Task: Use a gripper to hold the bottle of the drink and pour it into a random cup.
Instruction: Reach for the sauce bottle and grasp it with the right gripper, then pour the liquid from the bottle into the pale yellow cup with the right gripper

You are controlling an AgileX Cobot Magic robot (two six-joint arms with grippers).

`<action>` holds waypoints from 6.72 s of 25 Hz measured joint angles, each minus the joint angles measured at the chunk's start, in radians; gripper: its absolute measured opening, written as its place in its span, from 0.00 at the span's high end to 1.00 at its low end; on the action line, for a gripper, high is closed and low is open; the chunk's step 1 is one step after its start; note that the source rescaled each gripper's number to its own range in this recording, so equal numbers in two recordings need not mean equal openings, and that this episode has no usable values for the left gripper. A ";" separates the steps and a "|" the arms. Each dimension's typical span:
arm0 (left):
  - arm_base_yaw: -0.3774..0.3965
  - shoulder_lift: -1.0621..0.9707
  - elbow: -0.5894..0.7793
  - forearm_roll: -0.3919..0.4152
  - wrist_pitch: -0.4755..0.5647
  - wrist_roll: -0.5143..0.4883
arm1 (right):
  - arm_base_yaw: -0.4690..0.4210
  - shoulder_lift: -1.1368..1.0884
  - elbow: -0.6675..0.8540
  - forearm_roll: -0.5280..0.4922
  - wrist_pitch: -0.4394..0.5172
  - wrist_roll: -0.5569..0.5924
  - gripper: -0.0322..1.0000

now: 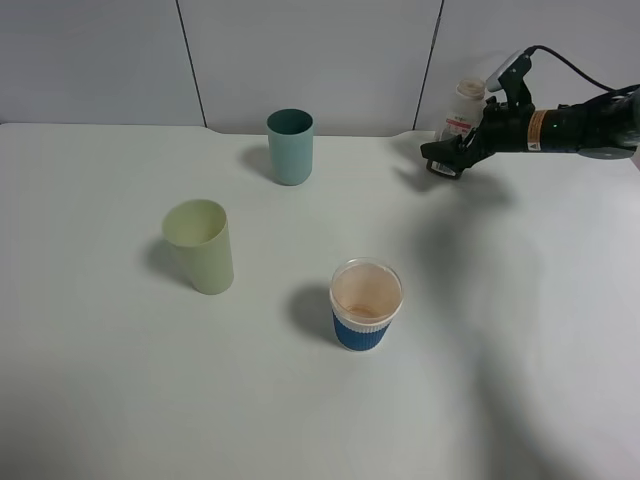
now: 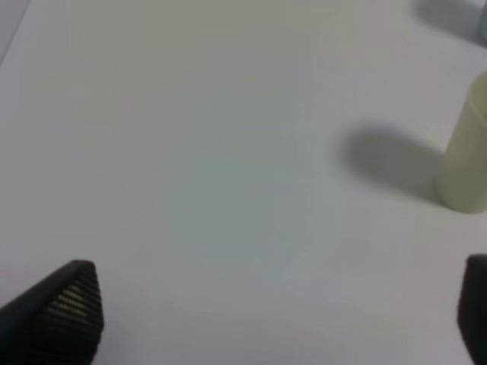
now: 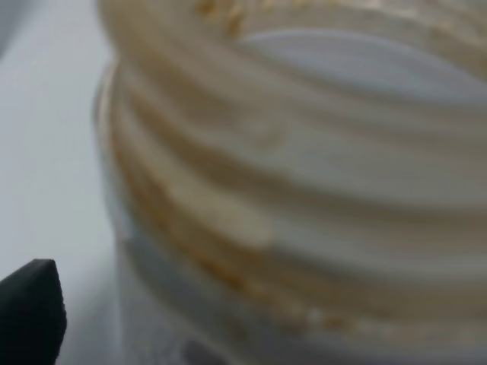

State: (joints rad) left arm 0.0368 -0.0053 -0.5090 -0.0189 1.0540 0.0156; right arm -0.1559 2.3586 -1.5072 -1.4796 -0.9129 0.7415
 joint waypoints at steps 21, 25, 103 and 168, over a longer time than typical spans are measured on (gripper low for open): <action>0.000 0.000 0.000 0.000 0.000 0.001 | 0.024 -0.032 -0.005 -0.086 0.041 0.170 0.63; 0.000 0.000 0.000 0.000 0.000 0.001 | 0.051 -0.102 -0.005 -0.161 0.043 0.254 0.93; 0.000 0.000 0.000 0.000 0.000 0.001 | 0.808 -0.477 0.146 -0.262 0.596 0.051 0.93; 0.000 0.000 0.000 0.000 0.000 0.001 | 0.900 -0.355 0.060 -0.228 0.674 -0.583 0.94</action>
State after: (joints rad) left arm 0.0368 -0.0053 -0.5090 -0.0188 1.0540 0.0166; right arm 0.7445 2.0040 -1.4472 -1.7072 -0.2393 0.1582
